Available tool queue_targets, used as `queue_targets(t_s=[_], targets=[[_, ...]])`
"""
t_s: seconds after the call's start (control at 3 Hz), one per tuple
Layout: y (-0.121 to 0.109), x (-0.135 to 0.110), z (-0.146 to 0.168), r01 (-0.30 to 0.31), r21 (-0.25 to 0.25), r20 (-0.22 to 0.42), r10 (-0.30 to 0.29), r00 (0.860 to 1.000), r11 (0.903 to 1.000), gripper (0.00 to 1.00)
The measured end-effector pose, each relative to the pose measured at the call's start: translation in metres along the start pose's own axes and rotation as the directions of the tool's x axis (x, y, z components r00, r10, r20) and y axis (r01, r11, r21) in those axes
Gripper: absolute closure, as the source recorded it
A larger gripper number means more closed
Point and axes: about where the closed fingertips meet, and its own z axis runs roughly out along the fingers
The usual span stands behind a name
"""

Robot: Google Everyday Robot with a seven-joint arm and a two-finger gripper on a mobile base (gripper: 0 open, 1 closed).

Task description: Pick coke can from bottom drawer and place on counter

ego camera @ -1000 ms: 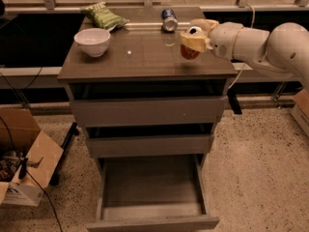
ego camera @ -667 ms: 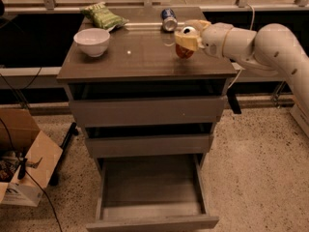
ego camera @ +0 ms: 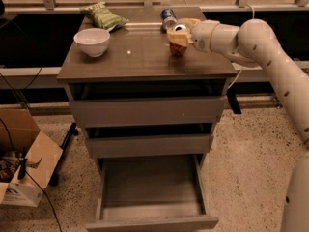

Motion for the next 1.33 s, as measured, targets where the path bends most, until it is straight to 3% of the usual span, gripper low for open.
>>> queue_targets(t_s=[0.67, 1.33], targets=[[0.0035, -0.0014, 0.0145, 0.008, -0.018, -0.011, -0.008, 1.0, 0.9998, 0.04], [0.0046, -0.0013, 0.0159, 0.008, -0.02, -0.011, -0.008, 1.0, 0.9998, 0.0]])
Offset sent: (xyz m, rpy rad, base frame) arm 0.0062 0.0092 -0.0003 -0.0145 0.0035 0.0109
